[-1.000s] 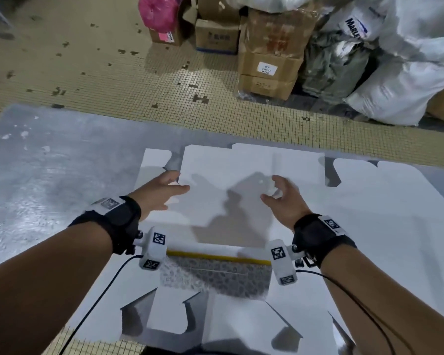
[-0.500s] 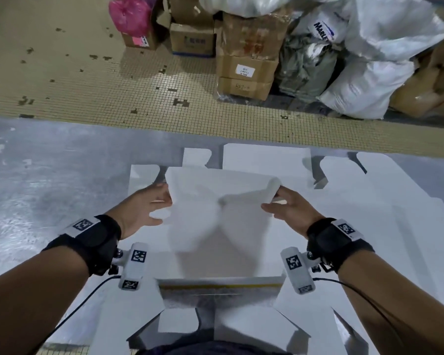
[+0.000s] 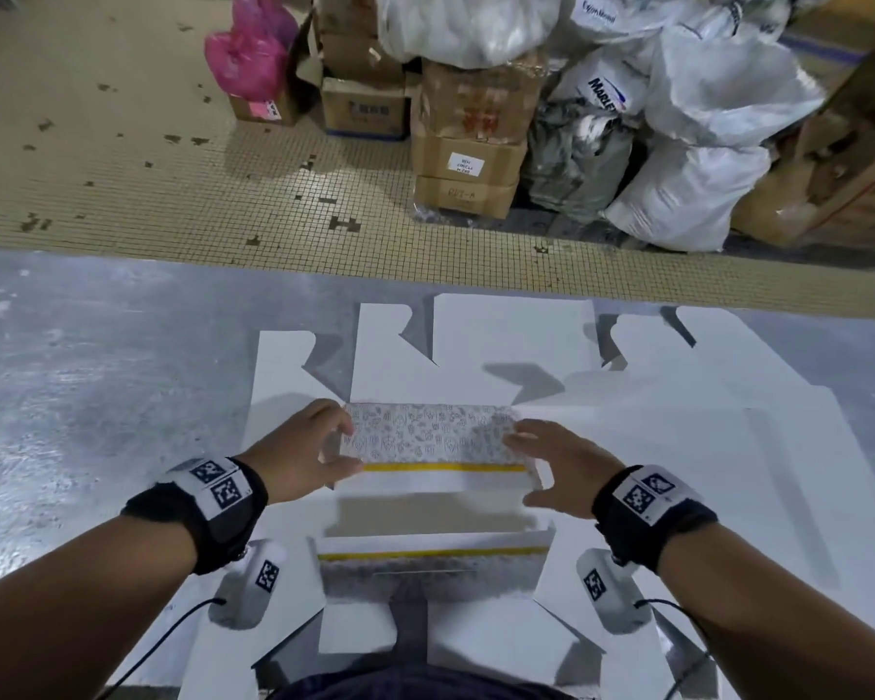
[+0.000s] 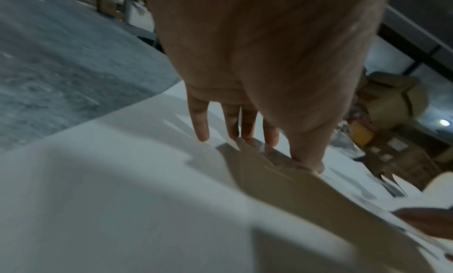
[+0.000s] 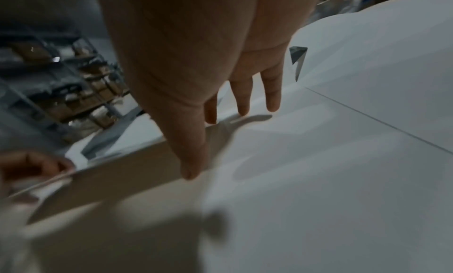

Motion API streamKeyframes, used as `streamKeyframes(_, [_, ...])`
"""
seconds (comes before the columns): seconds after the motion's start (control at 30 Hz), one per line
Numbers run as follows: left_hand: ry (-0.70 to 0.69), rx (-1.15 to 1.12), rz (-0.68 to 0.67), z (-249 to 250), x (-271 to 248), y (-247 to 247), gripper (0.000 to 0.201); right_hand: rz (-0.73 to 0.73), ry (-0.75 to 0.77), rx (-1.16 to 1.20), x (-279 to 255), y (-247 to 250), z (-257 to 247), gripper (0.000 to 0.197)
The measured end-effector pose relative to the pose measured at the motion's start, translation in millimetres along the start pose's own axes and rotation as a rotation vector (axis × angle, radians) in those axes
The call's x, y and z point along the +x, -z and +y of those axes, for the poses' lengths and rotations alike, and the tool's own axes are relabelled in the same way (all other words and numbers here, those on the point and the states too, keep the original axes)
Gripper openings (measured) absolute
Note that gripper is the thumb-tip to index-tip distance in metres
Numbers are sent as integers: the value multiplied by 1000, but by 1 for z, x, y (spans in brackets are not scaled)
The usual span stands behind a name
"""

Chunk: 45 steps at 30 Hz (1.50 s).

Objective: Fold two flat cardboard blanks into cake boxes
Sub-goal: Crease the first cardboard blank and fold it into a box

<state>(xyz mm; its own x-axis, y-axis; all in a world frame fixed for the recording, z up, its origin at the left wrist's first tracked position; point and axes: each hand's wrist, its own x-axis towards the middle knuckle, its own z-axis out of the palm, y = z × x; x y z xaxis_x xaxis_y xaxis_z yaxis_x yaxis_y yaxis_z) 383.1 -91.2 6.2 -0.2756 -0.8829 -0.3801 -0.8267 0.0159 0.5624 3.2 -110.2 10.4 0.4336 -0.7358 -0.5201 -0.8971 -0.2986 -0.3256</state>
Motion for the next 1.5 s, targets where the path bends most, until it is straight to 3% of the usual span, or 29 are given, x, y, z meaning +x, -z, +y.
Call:
streamKeyframes(0.13, [85,106,-82,0,-5,-11,85,31,8,-83,-2,-9,-6,83])
streamKeyframes(0.4, [61,411,-173,11,-9,-10,83,86,-25,-109,4,-7,-16,52])
streamKeyframes(0.57, [-34,527,-168,16,0,-5,86,113,38,-79,17,-9,-14,50])
streamKeyframes(0.73, [-41,496,-152,19,9,-6,112,163,59,-114,29,-6,-24,65])
streamKeyframes(0.87, [-68,597,-156,27,12,-13,111,106,48,-214,33,-12,-32,90])
streamKeyframes(0.97, [-82,540,-123,30,11,-23,108,73,94,-229,33,-26,-32,97])
streamKeyframes(1.13, [-59,332,-93,25,12,-25,104,76,94,-216,32,-28,-37,87])
streamKeyframes(1.3, [-85,462,-100,25,19,-34,105,247,190,-219,45,-34,-34,88])
streamKeyframes(1.5, [-161,465,-50,22,22,-37,106,272,259,-208,47,-47,-32,82])
